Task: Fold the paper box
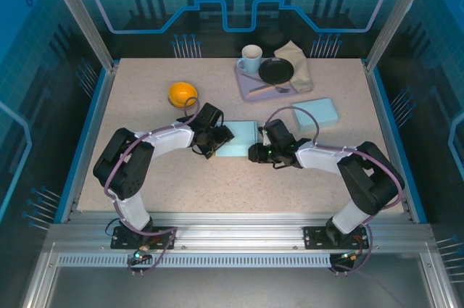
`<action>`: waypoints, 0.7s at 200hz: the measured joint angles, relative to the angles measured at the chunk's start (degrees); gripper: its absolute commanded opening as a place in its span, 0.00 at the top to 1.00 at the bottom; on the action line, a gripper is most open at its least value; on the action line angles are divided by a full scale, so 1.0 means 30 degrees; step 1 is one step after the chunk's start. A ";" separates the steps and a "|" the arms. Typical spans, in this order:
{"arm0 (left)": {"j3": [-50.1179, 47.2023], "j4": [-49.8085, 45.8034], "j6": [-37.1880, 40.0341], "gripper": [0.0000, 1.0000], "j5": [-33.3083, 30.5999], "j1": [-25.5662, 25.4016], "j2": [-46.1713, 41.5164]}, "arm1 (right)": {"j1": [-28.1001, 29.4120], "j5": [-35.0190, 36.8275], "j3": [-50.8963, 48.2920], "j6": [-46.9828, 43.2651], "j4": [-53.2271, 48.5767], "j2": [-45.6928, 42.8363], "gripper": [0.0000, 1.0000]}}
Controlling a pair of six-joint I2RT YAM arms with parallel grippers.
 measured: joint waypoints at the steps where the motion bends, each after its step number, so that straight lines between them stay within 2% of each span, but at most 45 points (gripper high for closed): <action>1: 0.0000 0.0000 0.0000 0.25 0.0000 0.0000 0.0000 | 0.0000 0.0000 0.0000 0.0007 0.0000 0.0000 0.69; 34: 0.0000 -0.0007 0.0000 0.25 0.0000 0.0000 0.0000 | 0.0000 0.0175 0.0000 -0.0342 -0.0007 0.0066 0.72; 83: 0.0022 0.0051 0.0000 0.25 -0.0007 0.0007 0.0036 | 0.0000 0.0918 -0.0087 -0.1020 0.0568 0.0459 0.71; 140: 0.0066 0.0051 0.0058 0.25 0.0036 0.0073 0.0073 | 0.0000 0.1523 -0.1333 -0.1821 0.3912 0.1093 0.70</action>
